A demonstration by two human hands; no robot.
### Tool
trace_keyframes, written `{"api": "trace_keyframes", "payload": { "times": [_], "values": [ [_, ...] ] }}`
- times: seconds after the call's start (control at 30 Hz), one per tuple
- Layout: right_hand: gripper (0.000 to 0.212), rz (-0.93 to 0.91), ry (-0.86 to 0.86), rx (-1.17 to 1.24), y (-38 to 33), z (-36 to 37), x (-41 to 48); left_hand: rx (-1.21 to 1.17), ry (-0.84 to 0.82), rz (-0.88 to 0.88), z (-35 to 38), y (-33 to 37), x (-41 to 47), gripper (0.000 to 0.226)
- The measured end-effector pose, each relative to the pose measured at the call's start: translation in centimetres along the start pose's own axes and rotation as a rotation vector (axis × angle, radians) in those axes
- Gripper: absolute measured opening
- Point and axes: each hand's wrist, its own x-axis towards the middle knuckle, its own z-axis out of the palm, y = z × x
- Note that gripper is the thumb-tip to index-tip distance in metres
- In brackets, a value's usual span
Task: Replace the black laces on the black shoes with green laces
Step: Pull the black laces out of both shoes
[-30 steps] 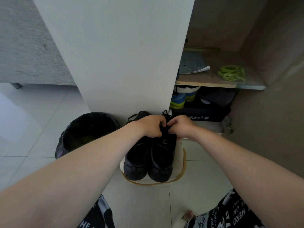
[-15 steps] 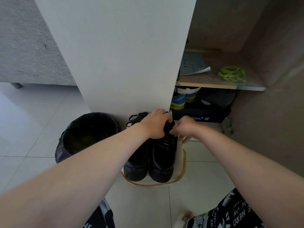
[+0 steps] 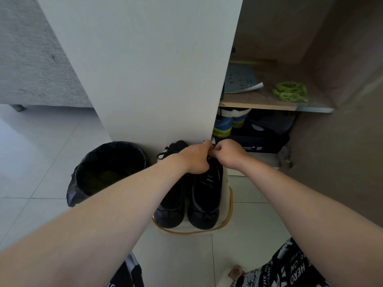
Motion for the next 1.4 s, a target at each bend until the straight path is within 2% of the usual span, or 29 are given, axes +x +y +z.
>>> {"api": "trace_keyframes", "payload": {
  "times": [0.07,0.13,0.23,0.4,0.6,0.73,0.83,0.97,1.1,1.2,1.27,1.33,1.4],
  "values": [
    [0.040,-0.003,-0.027,0.130,-0.2,-0.2,-0.1,0.014,0.017,-0.005,-0.1,-0.2,0.1,0.033],
    [0.024,0.023,-0.076,0.263,-0.1,-0.6,-0.3,0.058,0.054,0.023,-0.1,-0.2,0.2,0.024],
    [0.006,0.048,-0.146,0.308,0.6,-1.5,-0.5,0.016,0.113,0.018,-0.4,-0.2,0.4,0.022],
    [0.019,0.042,-0.204,0.180,1.8,-1.2,-0.9,-0.213,0.225,-0.091,-0.8,-0.7,0.5,0.012],
    [0.008,0.018,-0.163,0.229,1.5,-1.0,-0.5,-0.208,0.214,-0.086,-0.7,-0.7,0.1,0.012],
    [0.015,-0.026,-0.020,0.348,1.1,-0.7,0.2,-0.141,0.176,-0.058,-0.6,-1.2,0.1,0.014],
    [0.012,-0.093,0.061,0.323,0.7,-0.5,0.3,-0.215,0.202,-0.067,-0.8,-1.0,0.1,0.019],
    [0.009,-0.080,0.017,0.268,0.6,-0.3,0.2,-0.298,0.232,-0.067,-0.8,-0.8,0.6,0.014],
    [0.014,0.011,-0.157,0.167,1.7,-0.6,-0.2,-0.493,0.253,-0.170,-0.7,-1.4,1.0,0.023],
    [0.010,0.005,-0.154,0.211,2.2,-0.4,-0.2,-0.537,0.239,-0.176,-0.7,-1.4,1.1,0.021],
    [0.010,0.004,-0.154,0.209,2.3,-0.3,-0.1,-0.543,0.187,-0.145,-0.7,-1.4,0.9,0.012],
    [0.013,0.016,-0.145,0.221,2.1,-0.3,0.0,-0.469,0.094,-0.113,-0.5,-1.8,0.7,0.029],
    [0.014,0.033,-0.052,0.332,1.6,-0.5,0.2,-0.414,0.012,-0.093,-0.2,-1.9,0.5,0.050]
  ]
}}
